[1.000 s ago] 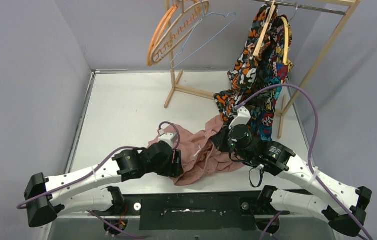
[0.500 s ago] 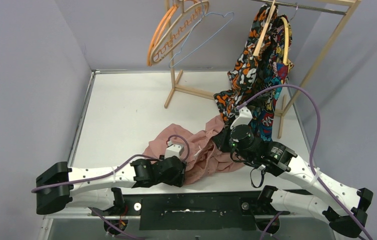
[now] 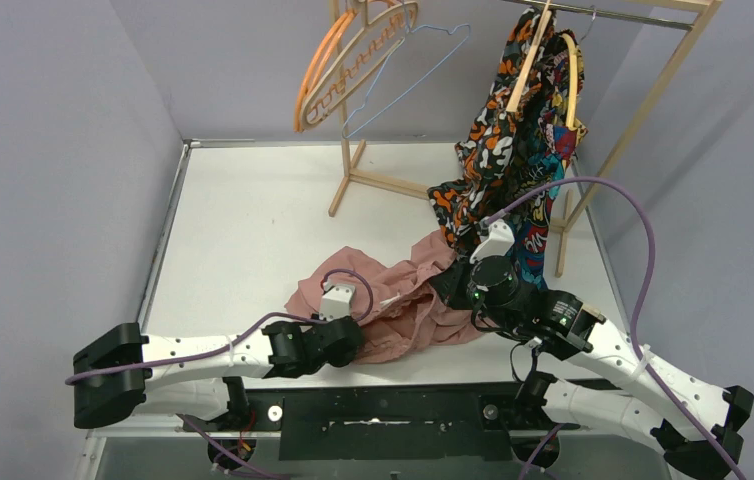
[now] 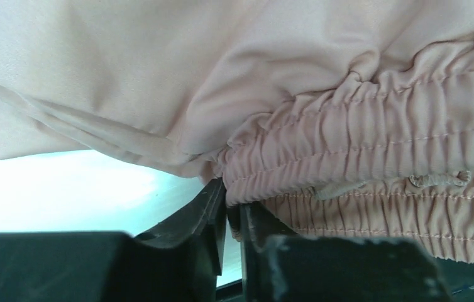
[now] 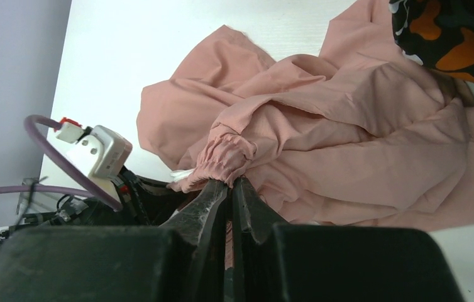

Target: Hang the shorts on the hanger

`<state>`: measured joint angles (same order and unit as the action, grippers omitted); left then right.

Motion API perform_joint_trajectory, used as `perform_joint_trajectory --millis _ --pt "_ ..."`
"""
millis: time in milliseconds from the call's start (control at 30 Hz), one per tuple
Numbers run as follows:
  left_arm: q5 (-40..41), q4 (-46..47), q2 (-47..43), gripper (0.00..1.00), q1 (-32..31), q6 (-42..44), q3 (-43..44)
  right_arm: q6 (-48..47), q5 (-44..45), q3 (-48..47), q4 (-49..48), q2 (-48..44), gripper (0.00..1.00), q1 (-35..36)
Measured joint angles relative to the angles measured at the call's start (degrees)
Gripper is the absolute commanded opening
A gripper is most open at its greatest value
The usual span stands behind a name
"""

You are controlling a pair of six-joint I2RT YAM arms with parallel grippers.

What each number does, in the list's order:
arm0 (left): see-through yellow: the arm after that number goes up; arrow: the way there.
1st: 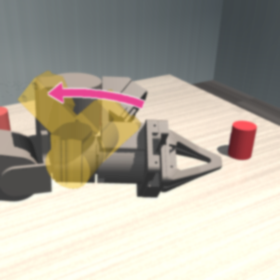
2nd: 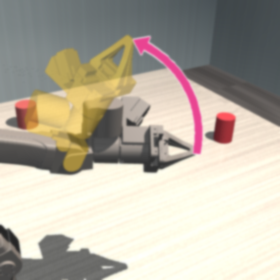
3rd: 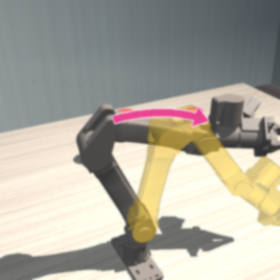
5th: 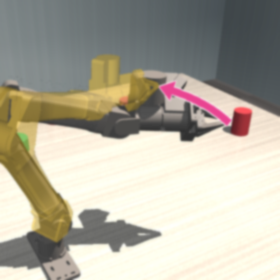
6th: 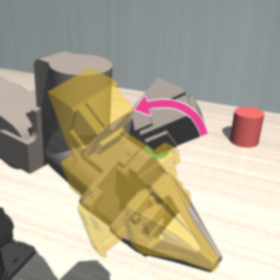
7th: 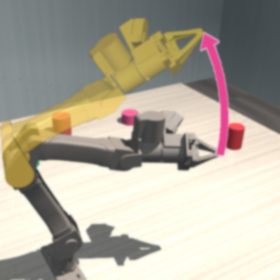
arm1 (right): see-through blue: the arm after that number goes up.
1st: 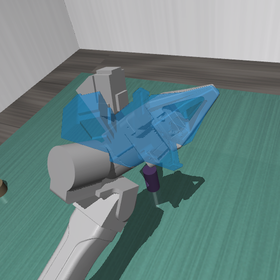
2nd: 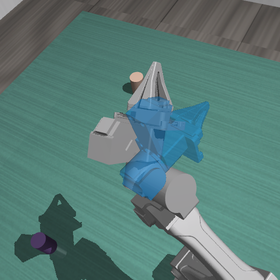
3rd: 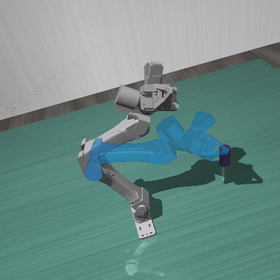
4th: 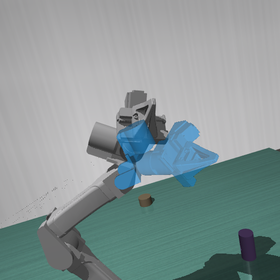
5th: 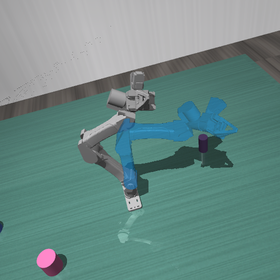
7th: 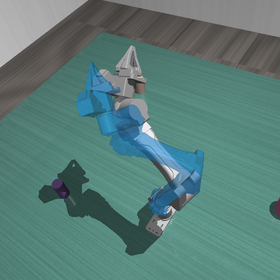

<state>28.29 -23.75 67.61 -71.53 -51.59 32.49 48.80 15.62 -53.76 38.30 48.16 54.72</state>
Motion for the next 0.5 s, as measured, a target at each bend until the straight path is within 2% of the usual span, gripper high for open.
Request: perform_joint_trajectory --millis 33,133,267,367,500 --pt "0.5 0.0 -0.2 0.00 0.0 -0.1 0.0 0.1 0.0 0.3 0.0 -0.1 0.00 0.0" --pt "1.9 -1.8 -1.9 0.00 0.0 -0.5 0.2 0.5 0.0 1.3 0.3 -0.5 0.00 0.0" --pt "4.0 -9.1 -5.4 0.00 0.0 -0.3 5.2 0.3 1.5 0.8 2.5 -0.5 0.00 0.0" --pt "5.6 -14.6 -8.9 0.00 0.0 1.5 14.3 -1.2 3.0 -2.5 5.6 -0.4 0.00 0.0" --pt "8.0 -19.3 -12.5 0.00 0.0 5.6 31.0 -5.0 5.0 -12.6 9.1 0.5 0.00 0.0"
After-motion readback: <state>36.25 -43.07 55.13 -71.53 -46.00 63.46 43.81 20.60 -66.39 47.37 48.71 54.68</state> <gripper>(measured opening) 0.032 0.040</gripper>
